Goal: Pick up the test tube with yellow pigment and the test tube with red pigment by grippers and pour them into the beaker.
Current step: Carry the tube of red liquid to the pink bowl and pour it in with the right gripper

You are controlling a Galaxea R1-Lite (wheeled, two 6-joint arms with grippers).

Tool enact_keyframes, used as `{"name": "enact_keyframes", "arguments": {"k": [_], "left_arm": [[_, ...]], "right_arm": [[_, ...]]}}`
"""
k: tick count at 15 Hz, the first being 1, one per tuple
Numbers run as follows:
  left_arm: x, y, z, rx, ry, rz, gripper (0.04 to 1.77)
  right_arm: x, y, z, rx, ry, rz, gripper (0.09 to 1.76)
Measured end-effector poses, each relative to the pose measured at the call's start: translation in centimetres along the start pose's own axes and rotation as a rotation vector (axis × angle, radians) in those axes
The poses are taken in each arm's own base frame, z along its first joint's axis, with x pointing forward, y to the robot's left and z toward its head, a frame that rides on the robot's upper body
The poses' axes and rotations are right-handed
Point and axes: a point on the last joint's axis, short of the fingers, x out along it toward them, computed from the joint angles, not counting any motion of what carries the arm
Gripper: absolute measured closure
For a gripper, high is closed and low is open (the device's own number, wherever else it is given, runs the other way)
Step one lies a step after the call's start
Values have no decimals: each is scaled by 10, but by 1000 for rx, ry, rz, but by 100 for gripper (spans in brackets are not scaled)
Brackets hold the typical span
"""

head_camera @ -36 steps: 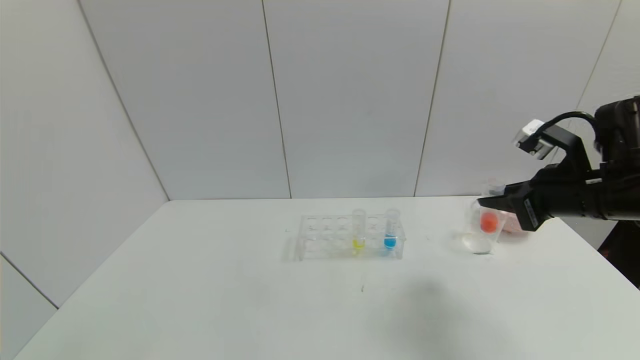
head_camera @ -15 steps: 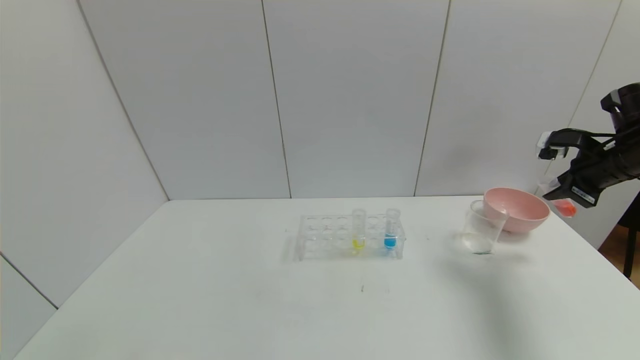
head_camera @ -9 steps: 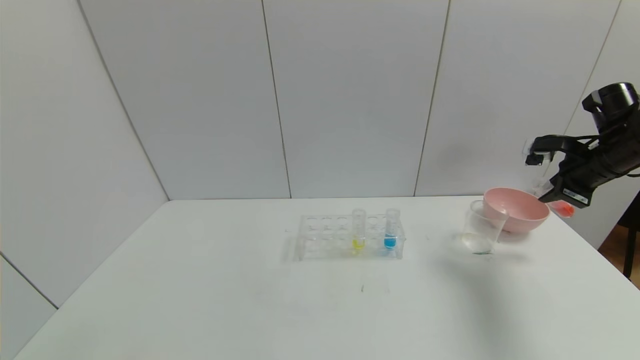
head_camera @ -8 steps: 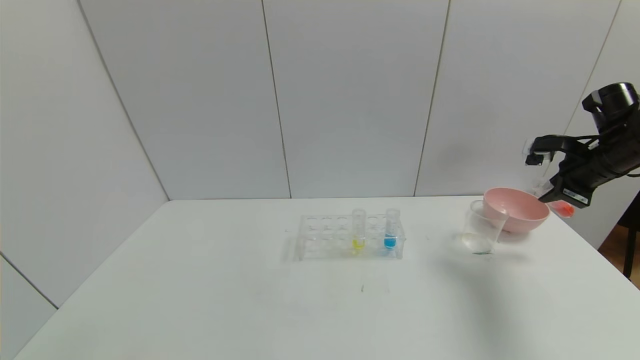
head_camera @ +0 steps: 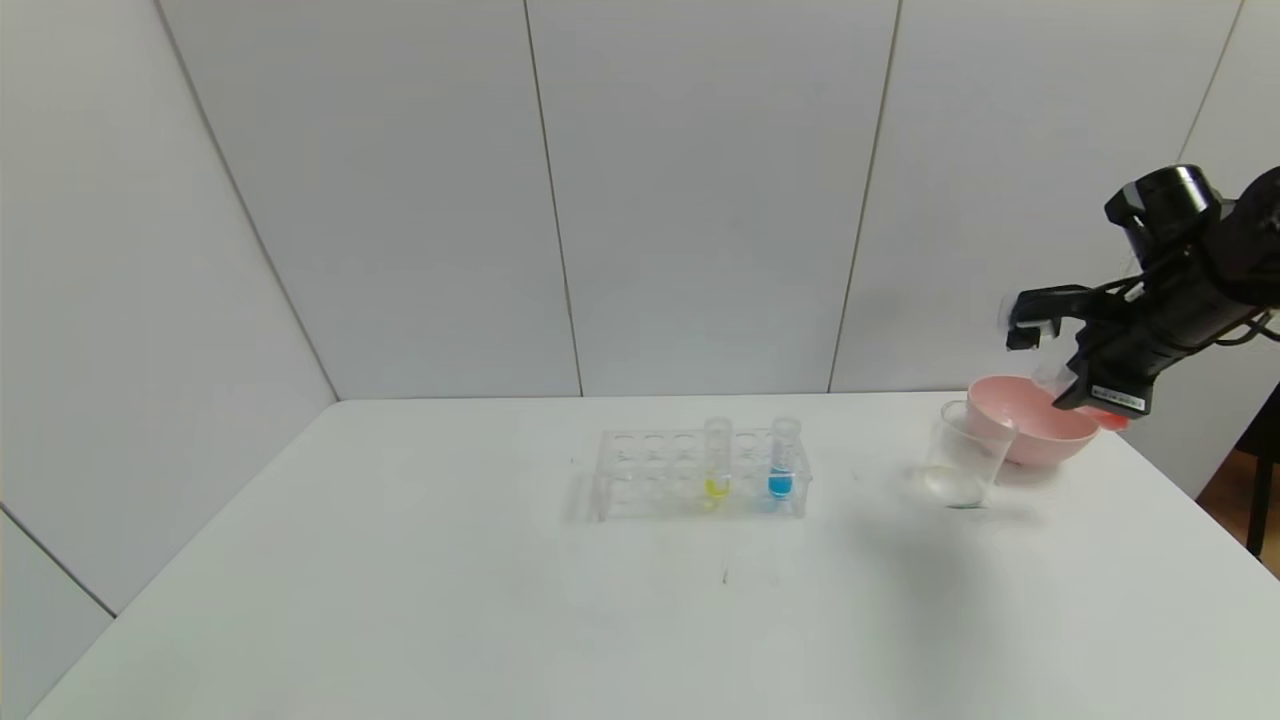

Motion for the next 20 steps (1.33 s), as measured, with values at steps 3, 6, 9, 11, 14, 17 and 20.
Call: {"name": "enact_keyframes", "arguments": {"k": [3,6,9,11,14,17,20], "left_arm": [[0,0,0,0,0,0,9],[0,0,0,0,0,0,9],[0,0,0,1,0,0,9],[0,0,0,0,0,0,9],[0,0,0,0,0,0,9],[0,0,0,0,0,0,9],[0,0,0,0,0,0,9]], "right_arm": [[6,3,9,-42,56,-26,135],[16,5,16,-68,87,-42,135],[26,7,23,-85,111,-65,135],[29,10,29,-103,140,-71,135],[30,15,34,-143,192,-77,135],[30,18,38,-164,204,-78,135],[30,19,40,-203,276,-108,135]]}}
